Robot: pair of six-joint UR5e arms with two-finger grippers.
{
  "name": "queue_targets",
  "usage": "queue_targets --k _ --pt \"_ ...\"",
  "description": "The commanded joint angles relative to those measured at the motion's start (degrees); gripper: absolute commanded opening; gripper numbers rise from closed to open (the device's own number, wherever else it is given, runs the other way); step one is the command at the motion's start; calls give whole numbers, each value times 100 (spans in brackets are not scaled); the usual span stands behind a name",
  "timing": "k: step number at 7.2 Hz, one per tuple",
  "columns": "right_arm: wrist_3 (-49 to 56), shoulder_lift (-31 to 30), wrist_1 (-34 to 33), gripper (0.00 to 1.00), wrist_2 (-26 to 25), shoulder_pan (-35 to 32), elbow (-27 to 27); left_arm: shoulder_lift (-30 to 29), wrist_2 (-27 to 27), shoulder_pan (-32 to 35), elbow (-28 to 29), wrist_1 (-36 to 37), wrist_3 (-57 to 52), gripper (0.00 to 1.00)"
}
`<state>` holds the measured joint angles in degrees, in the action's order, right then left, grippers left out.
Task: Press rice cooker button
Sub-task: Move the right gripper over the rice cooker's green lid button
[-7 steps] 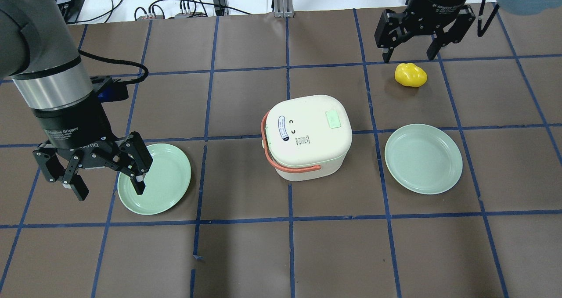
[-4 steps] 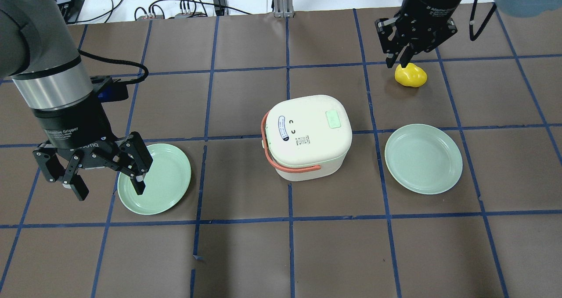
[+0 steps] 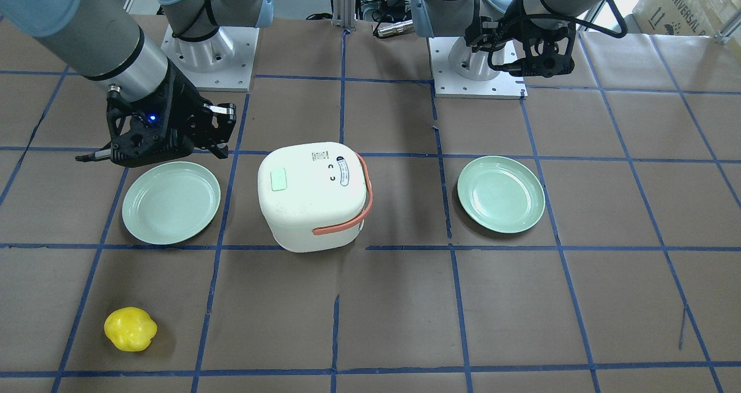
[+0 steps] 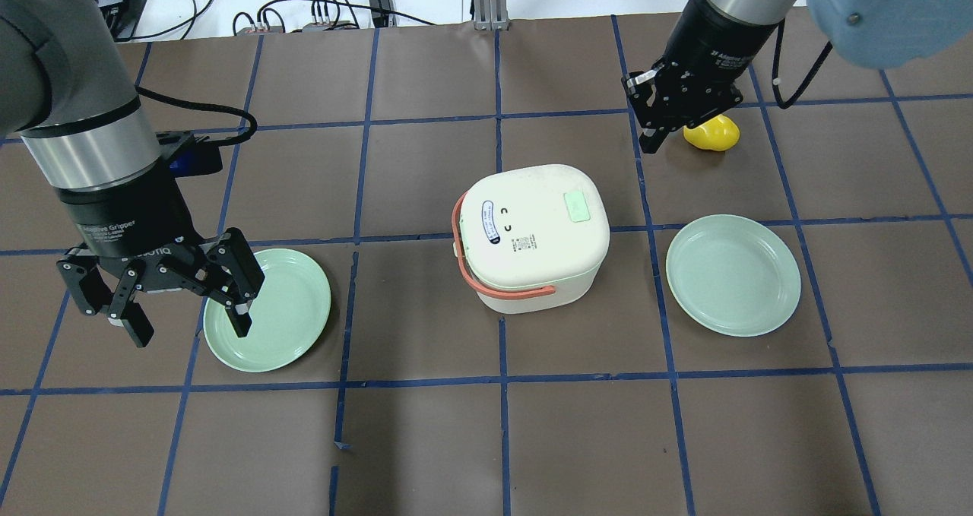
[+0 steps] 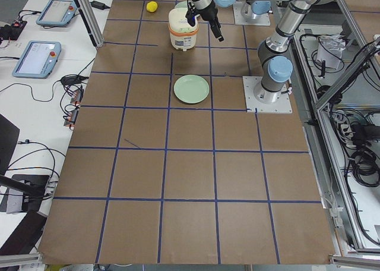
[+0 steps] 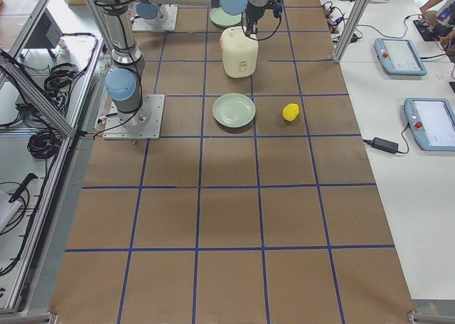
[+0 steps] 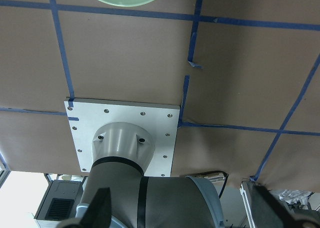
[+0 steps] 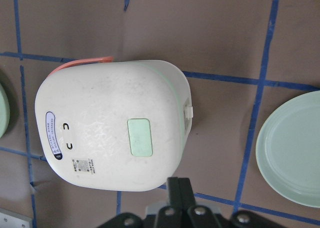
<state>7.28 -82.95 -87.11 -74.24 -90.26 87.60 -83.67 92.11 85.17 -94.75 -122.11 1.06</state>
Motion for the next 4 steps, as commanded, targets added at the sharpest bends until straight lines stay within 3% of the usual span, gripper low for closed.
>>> queue_targets --k 1,4 --pt "19 -11 -86 4 523 0 378 0 0 0 0 3 0 100" --pt "28 -28 -236 4 709 0 678 0 0 0 0 -6 0 100"
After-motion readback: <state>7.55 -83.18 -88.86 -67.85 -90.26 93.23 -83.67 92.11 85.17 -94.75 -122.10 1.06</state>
